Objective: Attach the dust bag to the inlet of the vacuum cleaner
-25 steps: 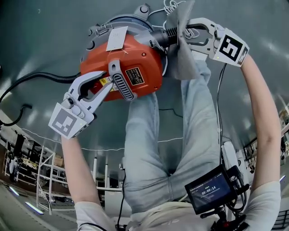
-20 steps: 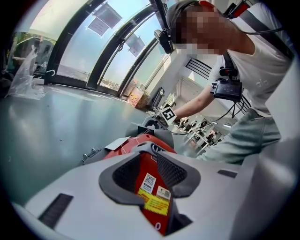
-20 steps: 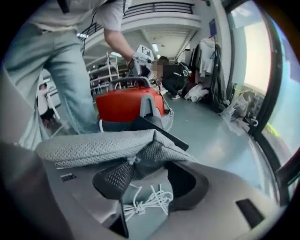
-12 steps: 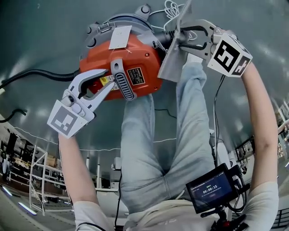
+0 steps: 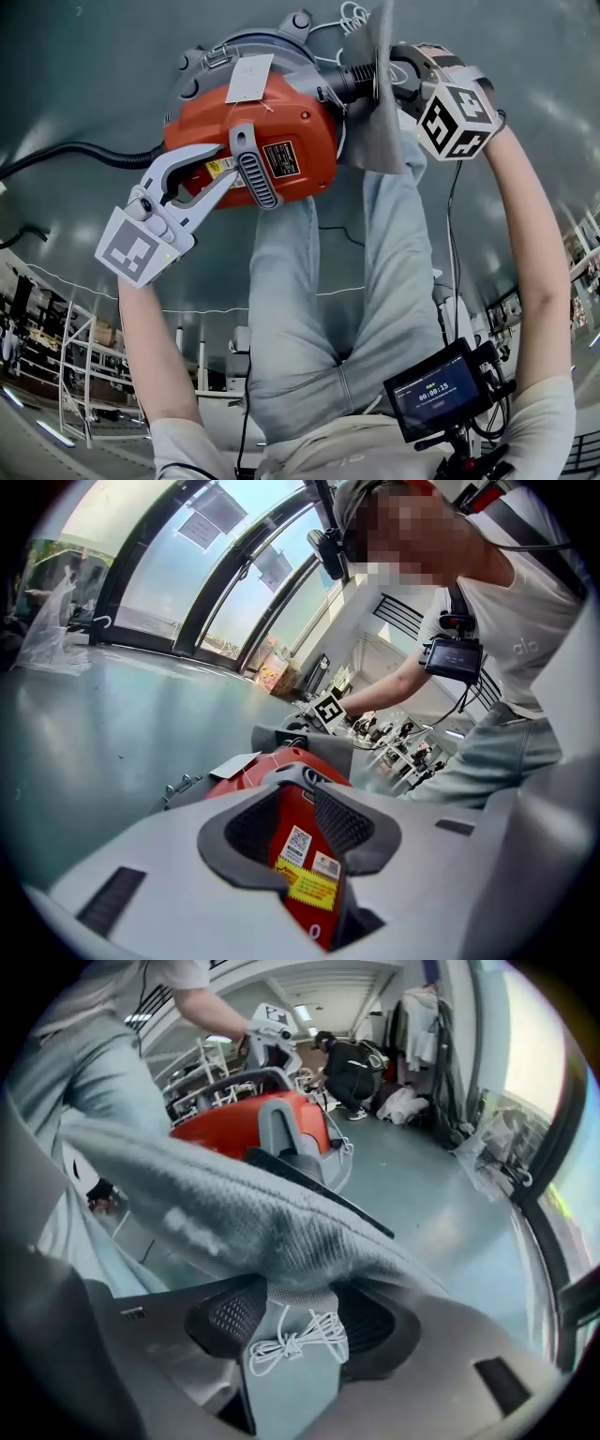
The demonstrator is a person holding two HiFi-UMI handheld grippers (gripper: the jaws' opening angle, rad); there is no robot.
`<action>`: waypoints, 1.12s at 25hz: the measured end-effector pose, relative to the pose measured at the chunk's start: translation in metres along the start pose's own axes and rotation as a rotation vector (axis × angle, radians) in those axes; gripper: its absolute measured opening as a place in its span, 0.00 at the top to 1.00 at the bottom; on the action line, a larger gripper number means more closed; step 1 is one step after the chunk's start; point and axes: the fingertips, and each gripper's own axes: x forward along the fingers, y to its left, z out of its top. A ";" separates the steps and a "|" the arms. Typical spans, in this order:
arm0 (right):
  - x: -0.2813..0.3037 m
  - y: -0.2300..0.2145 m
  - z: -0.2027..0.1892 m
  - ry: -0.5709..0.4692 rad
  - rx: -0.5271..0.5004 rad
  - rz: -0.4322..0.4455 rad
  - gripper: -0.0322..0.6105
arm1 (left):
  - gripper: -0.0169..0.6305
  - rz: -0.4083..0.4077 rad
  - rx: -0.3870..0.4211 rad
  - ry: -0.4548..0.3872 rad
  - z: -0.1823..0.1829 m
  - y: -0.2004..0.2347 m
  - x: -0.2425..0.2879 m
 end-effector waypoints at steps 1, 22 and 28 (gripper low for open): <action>0.002 -0.002 0.000 0.013 -0.065 -0.011 0.61 | 0.82 -0.002 -0.002 0.000 0.001 0.000 0.000; 0.031 0.013 -0.002 0.324 -0.003 0.069 0.60 | 0.82 0.001 0.005 -0.003 -0.006 0.001 0.001; 0.028 0.005 -0.013 0.474 -0.058 -0.003 0.60 | 0.82 -0.015 0.004 0.006 -0.001 -0.001 0.002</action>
